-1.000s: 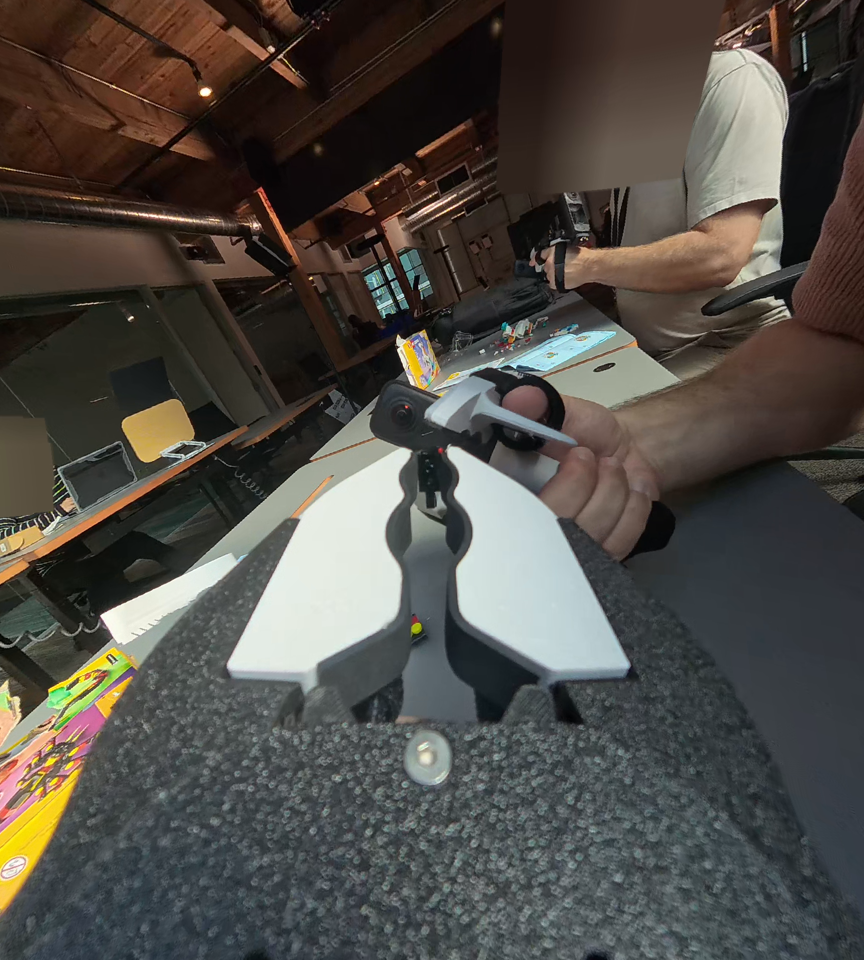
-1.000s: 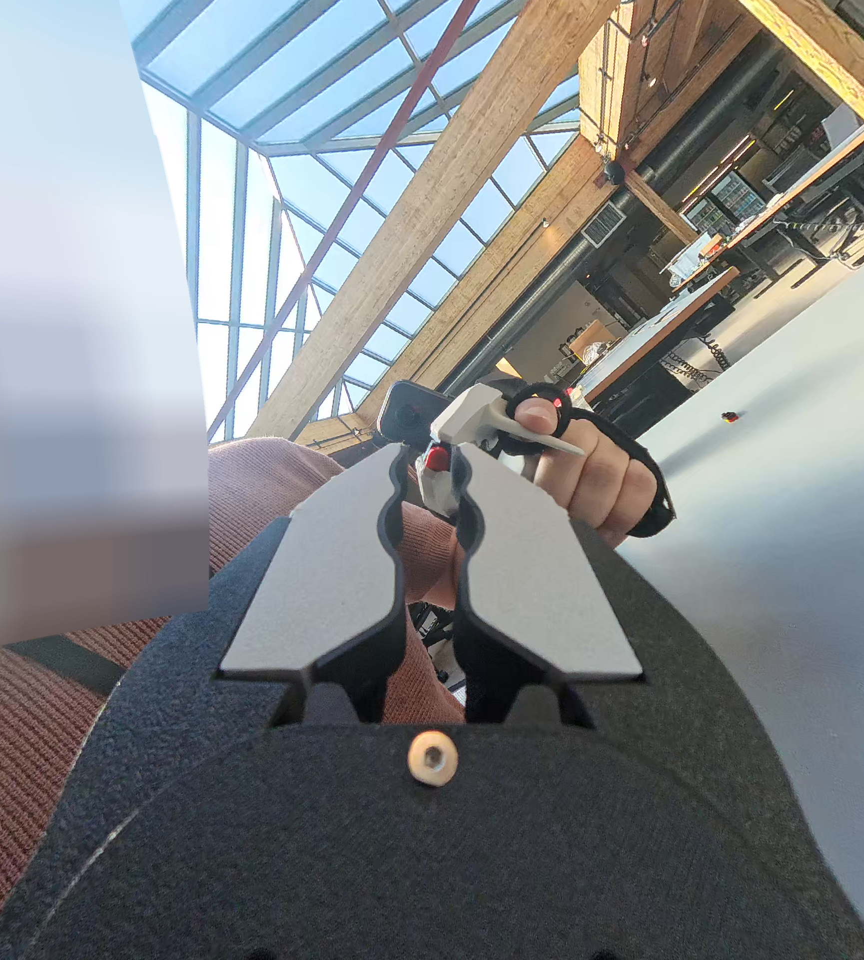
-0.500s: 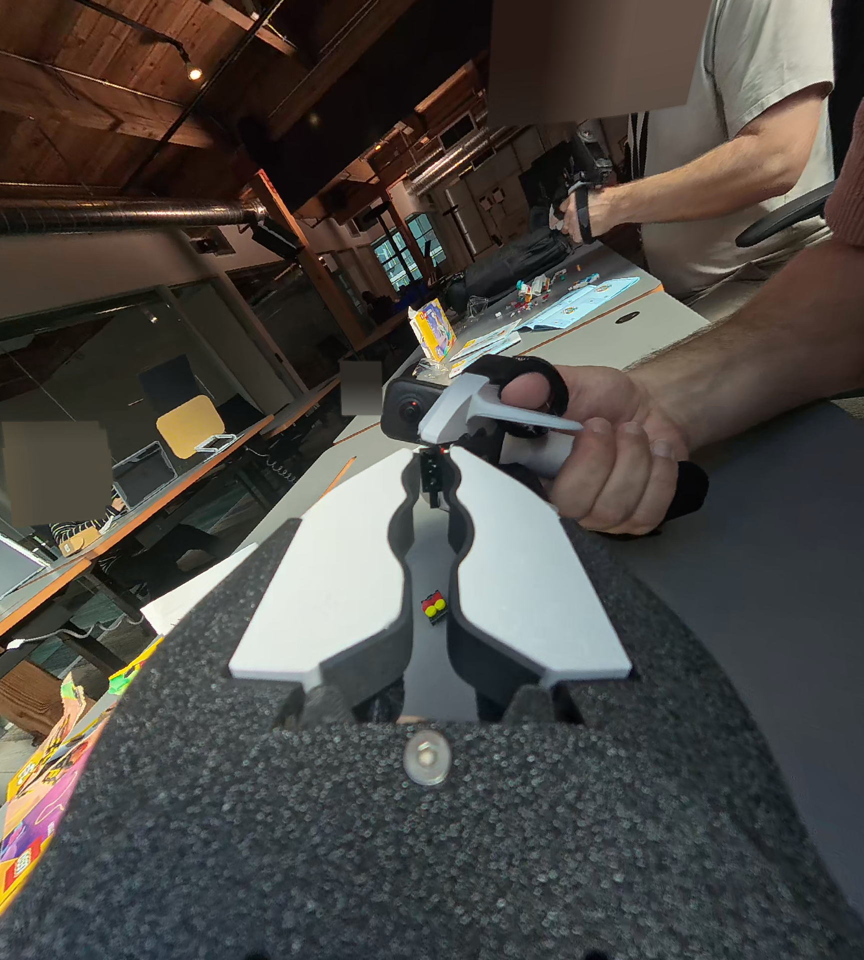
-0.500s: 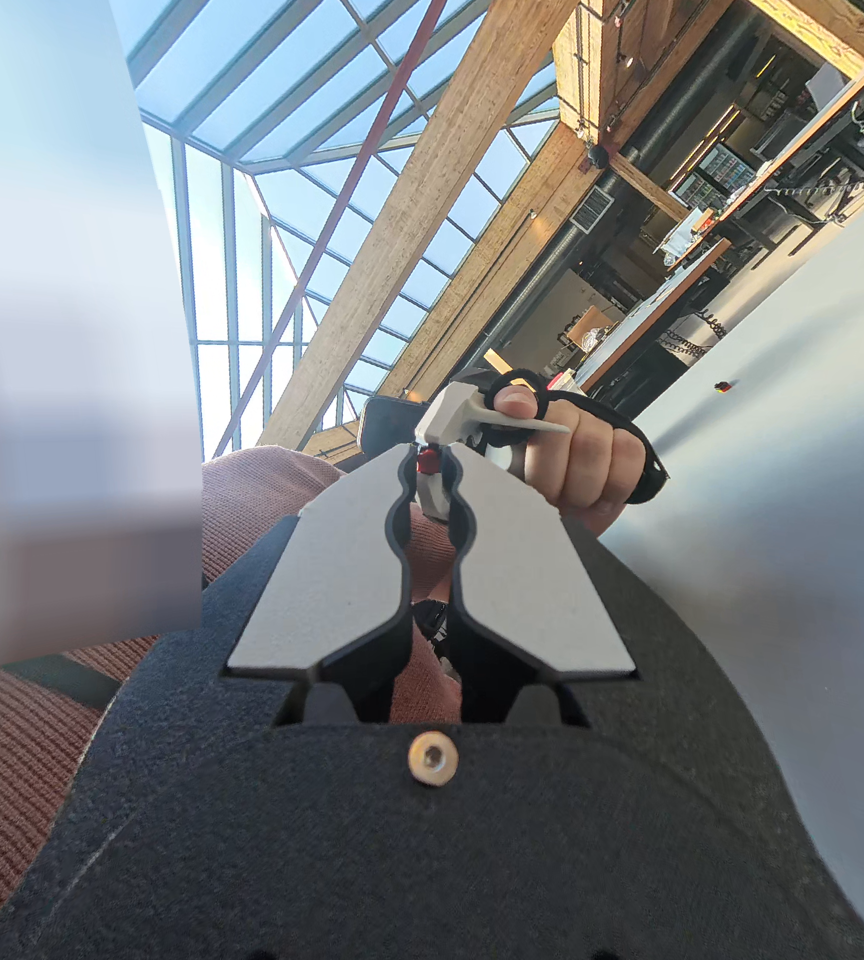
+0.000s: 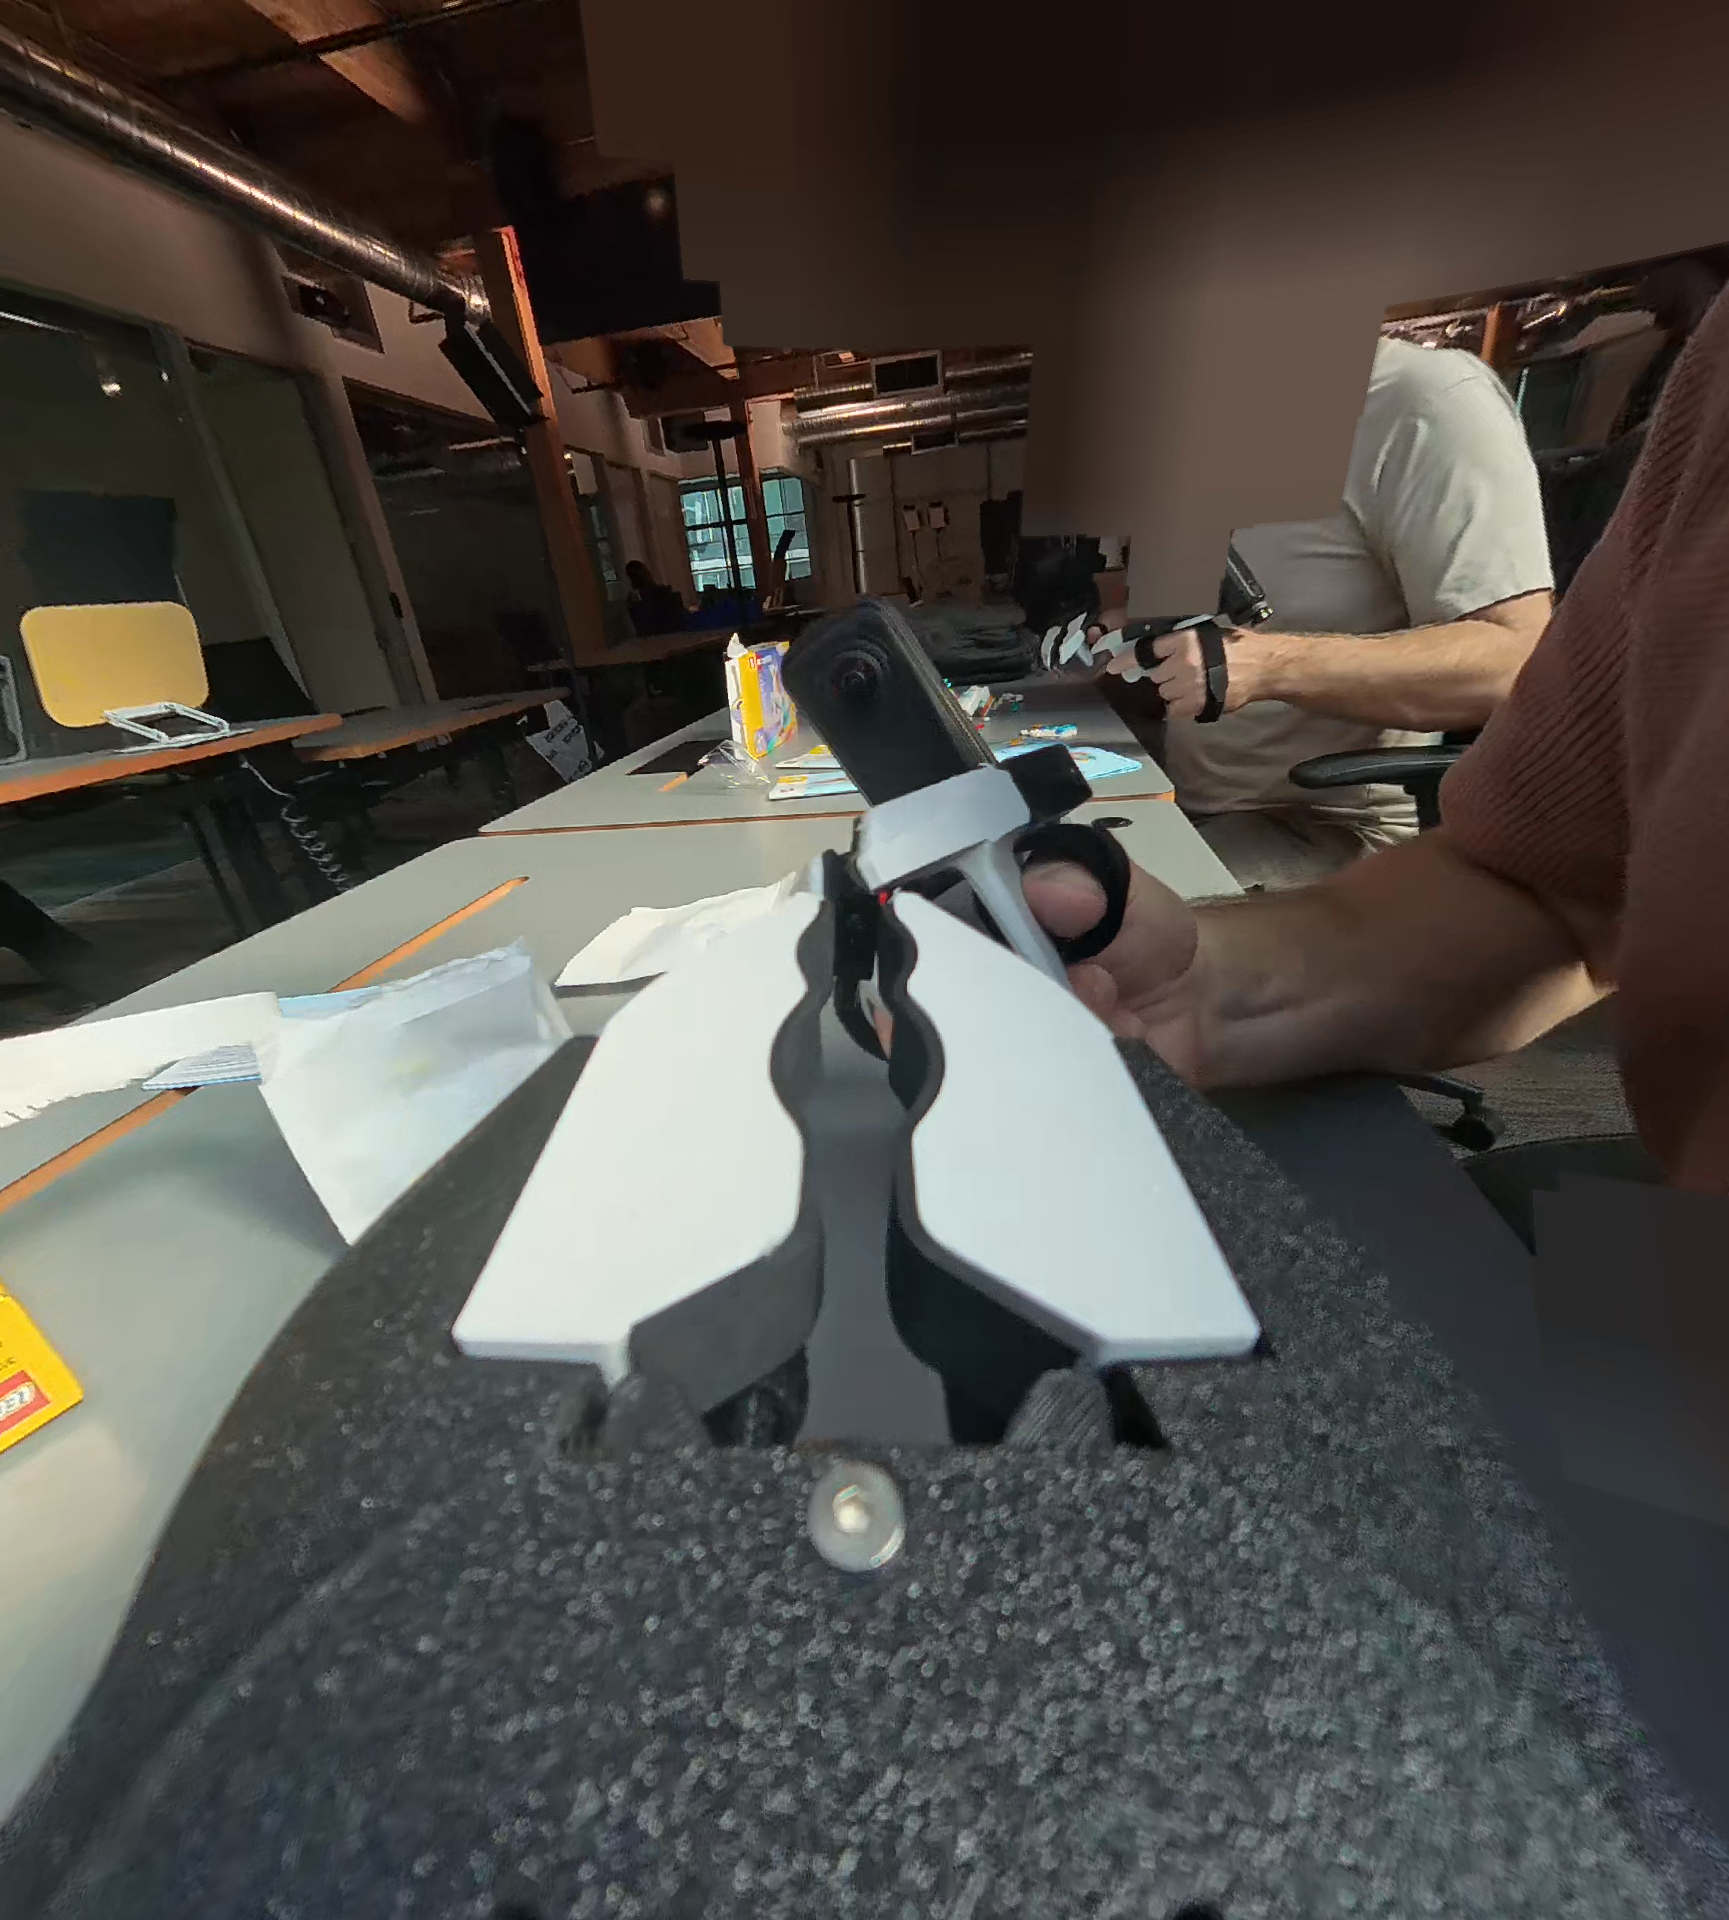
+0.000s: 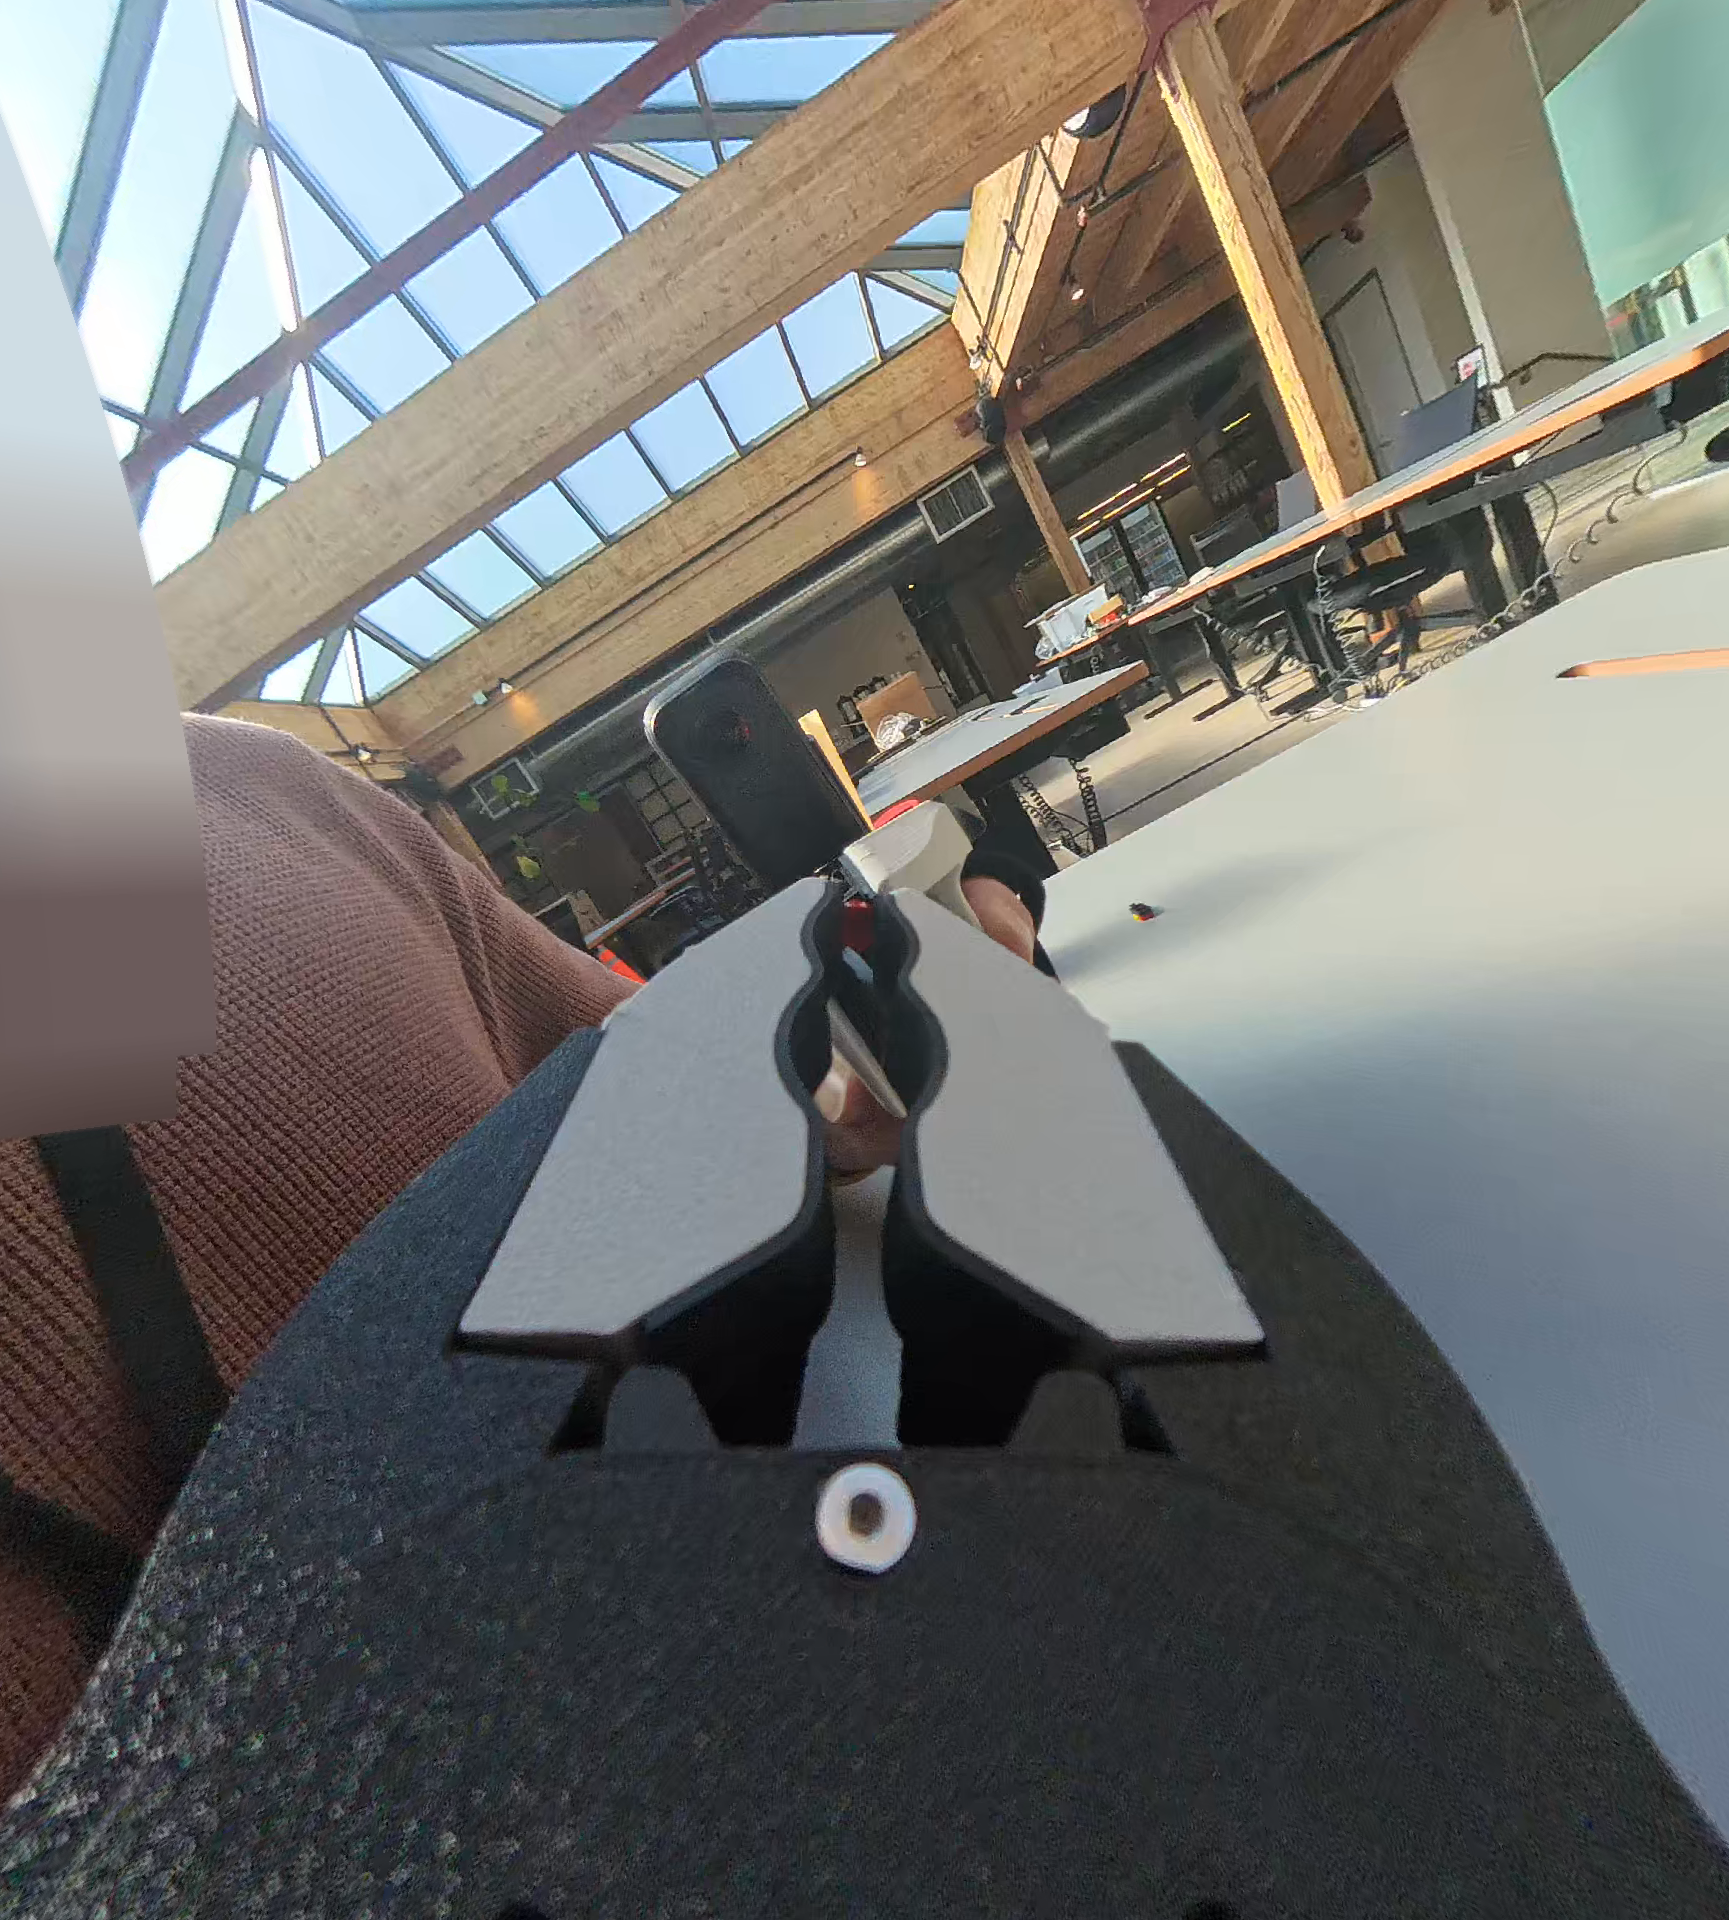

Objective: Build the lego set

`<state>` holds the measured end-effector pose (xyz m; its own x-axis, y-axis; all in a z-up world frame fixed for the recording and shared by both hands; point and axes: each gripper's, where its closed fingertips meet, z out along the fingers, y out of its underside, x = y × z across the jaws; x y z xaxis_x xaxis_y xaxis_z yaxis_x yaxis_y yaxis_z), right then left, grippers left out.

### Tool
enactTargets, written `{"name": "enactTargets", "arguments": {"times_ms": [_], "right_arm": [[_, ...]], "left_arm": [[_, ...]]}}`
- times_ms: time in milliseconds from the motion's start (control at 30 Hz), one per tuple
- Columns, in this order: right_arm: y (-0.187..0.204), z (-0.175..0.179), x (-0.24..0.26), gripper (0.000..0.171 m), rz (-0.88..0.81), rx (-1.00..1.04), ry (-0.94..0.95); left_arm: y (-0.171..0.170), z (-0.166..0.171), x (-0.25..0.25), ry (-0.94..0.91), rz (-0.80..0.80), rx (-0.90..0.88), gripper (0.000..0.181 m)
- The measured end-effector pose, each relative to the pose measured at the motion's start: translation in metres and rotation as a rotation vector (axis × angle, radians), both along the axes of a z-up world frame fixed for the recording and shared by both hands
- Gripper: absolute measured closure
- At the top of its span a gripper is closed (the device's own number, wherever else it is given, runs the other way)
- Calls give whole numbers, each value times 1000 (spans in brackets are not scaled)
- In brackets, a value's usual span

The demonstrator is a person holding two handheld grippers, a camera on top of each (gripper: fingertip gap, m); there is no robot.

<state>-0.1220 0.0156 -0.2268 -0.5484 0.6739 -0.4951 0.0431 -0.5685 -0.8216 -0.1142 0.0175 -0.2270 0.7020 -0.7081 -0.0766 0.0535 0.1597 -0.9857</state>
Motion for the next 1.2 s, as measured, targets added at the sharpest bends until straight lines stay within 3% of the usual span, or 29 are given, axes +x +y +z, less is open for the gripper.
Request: {"name": "enactTargets", "arguments": {"times_ms": [67,133,200,300,467,967,1200], "right_arm": [[-1,11,7,171,-27,67,81],[-10,5,2,171,-87,258,50],[3,10,2,171,-120,156,58],[20,1,2,168,-70,-34,3],[5,0,-4,162,99,-213,-20],[-3,-7,-8,161,229,-393,-62],[-7,-6,-6,163,304,-468,-58]], "left_arm": [[9,-10,-6,-56,18,-128,174],[10,-13,-11,-147,-30,-183,174],[7,2,-19,-164,4,-79,174],[3,10,-19,-25,86,79,174],[-1,5,-10,180,142,205,174],[1,-5,-12,424,218,312,174],[-3,-6,-9,413,185,323,174]]}}
